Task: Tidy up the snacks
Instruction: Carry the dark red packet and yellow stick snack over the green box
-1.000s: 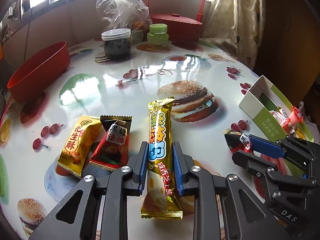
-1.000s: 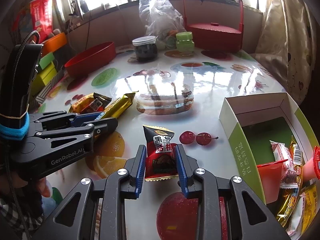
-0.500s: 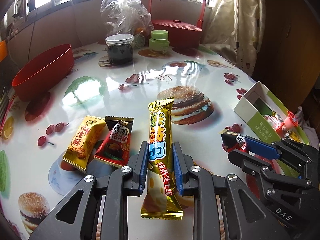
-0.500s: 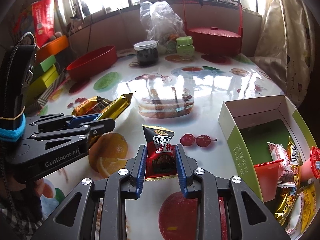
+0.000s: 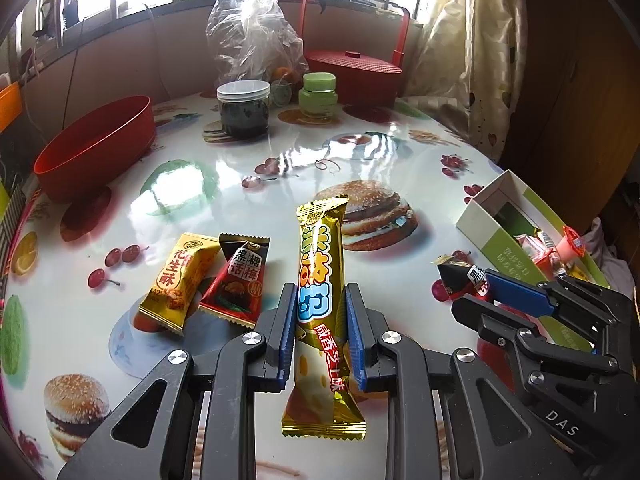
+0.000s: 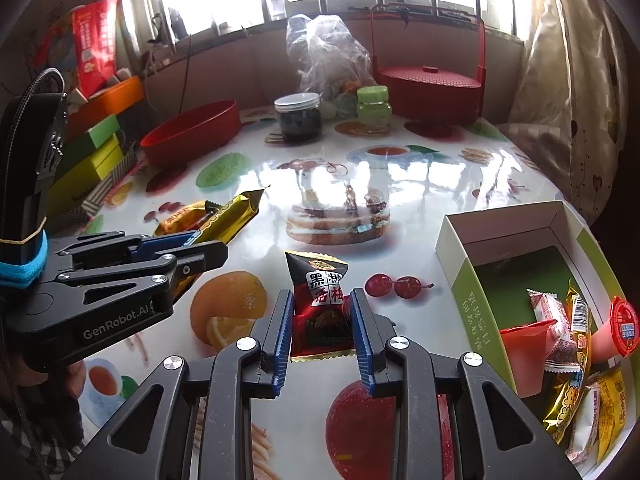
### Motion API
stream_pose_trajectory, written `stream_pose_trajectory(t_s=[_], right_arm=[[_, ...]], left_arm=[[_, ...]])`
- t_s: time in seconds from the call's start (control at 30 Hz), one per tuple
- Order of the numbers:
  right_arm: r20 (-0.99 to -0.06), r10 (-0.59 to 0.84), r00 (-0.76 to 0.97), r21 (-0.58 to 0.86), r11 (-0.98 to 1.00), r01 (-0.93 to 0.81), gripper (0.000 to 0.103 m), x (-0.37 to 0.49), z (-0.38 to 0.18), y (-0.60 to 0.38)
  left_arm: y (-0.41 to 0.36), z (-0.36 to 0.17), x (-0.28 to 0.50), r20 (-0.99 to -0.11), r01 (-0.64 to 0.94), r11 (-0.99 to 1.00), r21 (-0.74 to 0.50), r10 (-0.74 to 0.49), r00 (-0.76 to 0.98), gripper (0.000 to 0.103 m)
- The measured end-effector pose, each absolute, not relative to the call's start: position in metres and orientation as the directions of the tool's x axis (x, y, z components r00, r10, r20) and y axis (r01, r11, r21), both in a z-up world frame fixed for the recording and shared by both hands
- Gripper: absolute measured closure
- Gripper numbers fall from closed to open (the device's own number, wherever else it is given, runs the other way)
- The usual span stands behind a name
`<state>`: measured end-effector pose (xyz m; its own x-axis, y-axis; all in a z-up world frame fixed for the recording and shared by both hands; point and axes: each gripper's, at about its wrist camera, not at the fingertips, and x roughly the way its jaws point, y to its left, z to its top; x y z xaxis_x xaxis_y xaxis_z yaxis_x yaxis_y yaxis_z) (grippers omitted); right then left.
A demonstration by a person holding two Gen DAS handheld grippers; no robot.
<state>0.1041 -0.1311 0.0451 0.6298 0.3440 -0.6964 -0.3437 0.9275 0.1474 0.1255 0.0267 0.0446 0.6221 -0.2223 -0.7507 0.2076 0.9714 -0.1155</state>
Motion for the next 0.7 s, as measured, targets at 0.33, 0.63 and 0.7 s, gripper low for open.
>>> stream_pose_trajectory(t_s=[0.33, 0.63, 0.7], right_arm=[[-0.678, 0.345, 0.650, 0.149, 0.929, -0.337, 0.076, 0.096, 0.055, -0.138], [-0.660, 0.333, 0.674, 0.145, 0.936, -0.320, 0.076, 0.084, 0.067, -0.150], [-0.656, 0.329, 0.679, 0.144, 0.938, -0.316, 0.076, 0.082, 0.069, -0.153]], left_arm=[[0.023, 0.059, 0.112, -0.724, 0.226, 0.966, -0.127, -0.246, 0.644, 0.079], [0.012, 0.070, 0.104, -0.705, 0.254, 0.957, -0.143, -0.279, 0.652, 0.079], [0.009, 0.072, 0.102, -0.701, 0.260, 0.955, -0.145, -0.284, 0.654, 0.079]])
